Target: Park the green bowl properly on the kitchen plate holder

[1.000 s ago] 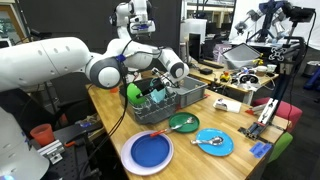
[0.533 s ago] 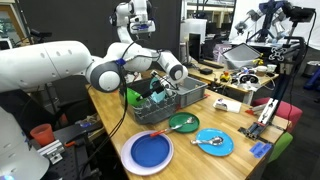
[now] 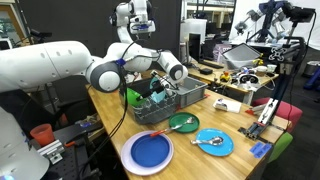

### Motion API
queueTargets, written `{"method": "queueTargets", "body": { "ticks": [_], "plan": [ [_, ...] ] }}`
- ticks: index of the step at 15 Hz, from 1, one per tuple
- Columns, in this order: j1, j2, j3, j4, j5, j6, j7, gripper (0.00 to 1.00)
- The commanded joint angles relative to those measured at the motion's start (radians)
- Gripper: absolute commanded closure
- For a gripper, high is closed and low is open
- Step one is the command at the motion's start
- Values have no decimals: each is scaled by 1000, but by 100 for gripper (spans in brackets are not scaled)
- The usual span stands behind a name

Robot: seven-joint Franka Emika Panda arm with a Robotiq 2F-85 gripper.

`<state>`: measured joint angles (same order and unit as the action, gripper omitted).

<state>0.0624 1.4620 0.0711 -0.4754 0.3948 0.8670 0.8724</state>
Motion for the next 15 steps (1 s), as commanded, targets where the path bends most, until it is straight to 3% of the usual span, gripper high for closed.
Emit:
{"method": "queueTargets", "body": {
  "ticks": [1,2,4,15],
  "plan": [
    [4,13,14,70,-32,2,-19,8],
    [10,15,10,108,-46,11,-28,2],
    [18,1,6,162,-72,37,-43,0],
    [-3,-178,-5,125,-202,428,-175,0]
  ]
}}
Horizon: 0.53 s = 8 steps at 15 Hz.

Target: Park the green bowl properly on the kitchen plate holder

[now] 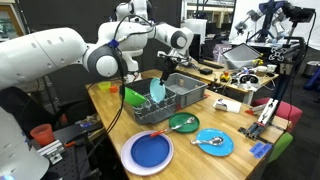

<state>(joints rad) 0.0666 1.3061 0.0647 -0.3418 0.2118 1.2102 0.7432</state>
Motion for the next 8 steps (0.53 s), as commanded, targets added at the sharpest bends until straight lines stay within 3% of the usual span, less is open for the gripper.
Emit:
{"method": "queueTargets", "body": {
  "ticks": [1,3,4,8],
  "plan": [
    [-10,-31,3,-9,-20,131,-61,0],
    [-22,-47,18,-12,-5,202,-82,0],
    [-11,-35,2,0,-5,162,-49,0],
    [-14,-43,6,-5,-5,190,-61,0]
  ]
}}
